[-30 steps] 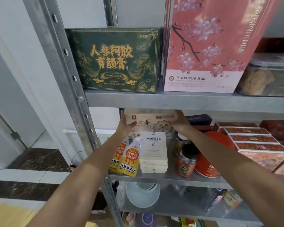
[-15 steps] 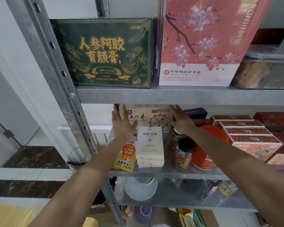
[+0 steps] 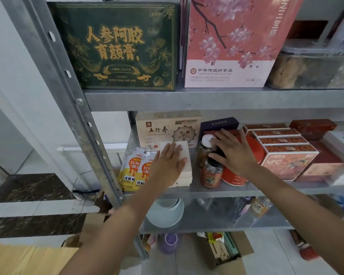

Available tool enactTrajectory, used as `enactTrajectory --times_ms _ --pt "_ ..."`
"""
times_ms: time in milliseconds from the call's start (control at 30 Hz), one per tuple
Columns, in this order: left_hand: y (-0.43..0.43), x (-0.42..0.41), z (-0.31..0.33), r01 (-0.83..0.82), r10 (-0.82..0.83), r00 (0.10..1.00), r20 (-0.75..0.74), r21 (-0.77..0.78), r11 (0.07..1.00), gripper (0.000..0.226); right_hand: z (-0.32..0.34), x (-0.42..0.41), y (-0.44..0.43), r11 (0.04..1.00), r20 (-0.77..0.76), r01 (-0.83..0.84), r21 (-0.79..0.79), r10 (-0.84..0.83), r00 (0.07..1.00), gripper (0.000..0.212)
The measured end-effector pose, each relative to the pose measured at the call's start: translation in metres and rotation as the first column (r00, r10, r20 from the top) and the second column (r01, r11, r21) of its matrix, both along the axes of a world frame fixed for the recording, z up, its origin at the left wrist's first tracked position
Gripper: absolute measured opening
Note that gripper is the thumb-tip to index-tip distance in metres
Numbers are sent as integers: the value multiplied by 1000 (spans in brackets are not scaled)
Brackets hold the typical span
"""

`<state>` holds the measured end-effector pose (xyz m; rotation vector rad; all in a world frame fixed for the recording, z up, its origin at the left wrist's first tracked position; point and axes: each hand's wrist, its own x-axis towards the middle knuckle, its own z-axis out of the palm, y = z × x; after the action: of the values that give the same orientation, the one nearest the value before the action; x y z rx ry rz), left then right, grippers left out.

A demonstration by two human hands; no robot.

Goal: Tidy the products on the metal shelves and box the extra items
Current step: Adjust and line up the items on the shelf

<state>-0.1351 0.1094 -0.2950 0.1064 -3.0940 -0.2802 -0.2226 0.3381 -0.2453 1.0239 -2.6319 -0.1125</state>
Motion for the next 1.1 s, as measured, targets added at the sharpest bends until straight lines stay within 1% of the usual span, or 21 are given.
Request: enactTrajectory --times_ms 100,167,200,267,367,400,467,500,533,567,600,633,667,700,733,767,833,900,933,1000,1100 --pt "2 1 1 2 -2 1000 -6 0 1000 62 -6 13 2 969 0 47 244 -48 999 73" --pt "1 2 2 1 -1 1000 8 14 1000 62 -9 18 -2 954 12 82 288 -89 996 77" --pt "1 2 4 4 -4 1000 18 17 1000 61 -10 20 -5 961 32 90 260 -102 994 78" --pt "2 2 6 13 -13 999 32 5 1000 61 -10 25 -6 993 114 80 81 -89 989 74" --pt "0 2 11 13 -10 999 53 -52 999 62 0 36 2 983 189 58 -176 -24 982 65" --pt "0 5 13 10 -8 1000 27 -84 996 62 3 42 7 966 230 60 -253 0 973 63" --pt "4 12 18 32 -52 986 -161 -127 991 60 11 55 18 886 388 135 -443 53 920 54" --pt "10 17 21 67 -86 952 -296 -74 995 57 17 62 24 814 475 205 -544 97 875 48" --pt "19 23 26 132 -97 909 -405 58 990 53 24 70 28 735 525 259 -626 151 838 43" --pt "31 31 33 211 -69 894 -443 280 936 52 29 76 31 657 541 293 -694 209 815 40" --pt "45 40 41 255 -26 926 -377 572 779 56 34 83 33 584 537 314 -749 257 803 35" --pt "62 52 50 206 -26 974 -223 841 501 62 39 88 33 509 529 337 -792 296 795 27" --pt "78 63 57 58 -95 995 -42 983 174 66 42 93 32 453 525 361 -815 312 792 17" --pt "93 73 60 -137 -224 969 106 983 -126 74 45 97 30 418 536 393 -819 314 784 14" --pt "105 81 59 -304 -360 917 172 886 -351 80 44 99 29 401 568 437 -805 310 762 21" --pt "115 88 59 -435 -454 868 201 748 -501 82 41 100 28 398 636 513 -761 300 711 28" --pt "132 99 60 -595 -515 803 299 451 -666 79 29 99 31 392 816 715 -578 283 505 33" --pt "146 107 63 -625 -506 757 413 233 -745 67 12 105 34 345 903 855 -386 328 276 39" --pt "151 110 62 -618 -496 743 450 176 -766 60 3 108 35 308 907 897 -317 374 193 48" --pt "157 113 59 -602 -469 729 499 142 -786 54 -10 111 37 273 888 935 -227 451 84 65" --pt "162 115 58 -582 -438 725 532 132 -803 52 -19 111 39 269 837 952 -148 547 -25 66"
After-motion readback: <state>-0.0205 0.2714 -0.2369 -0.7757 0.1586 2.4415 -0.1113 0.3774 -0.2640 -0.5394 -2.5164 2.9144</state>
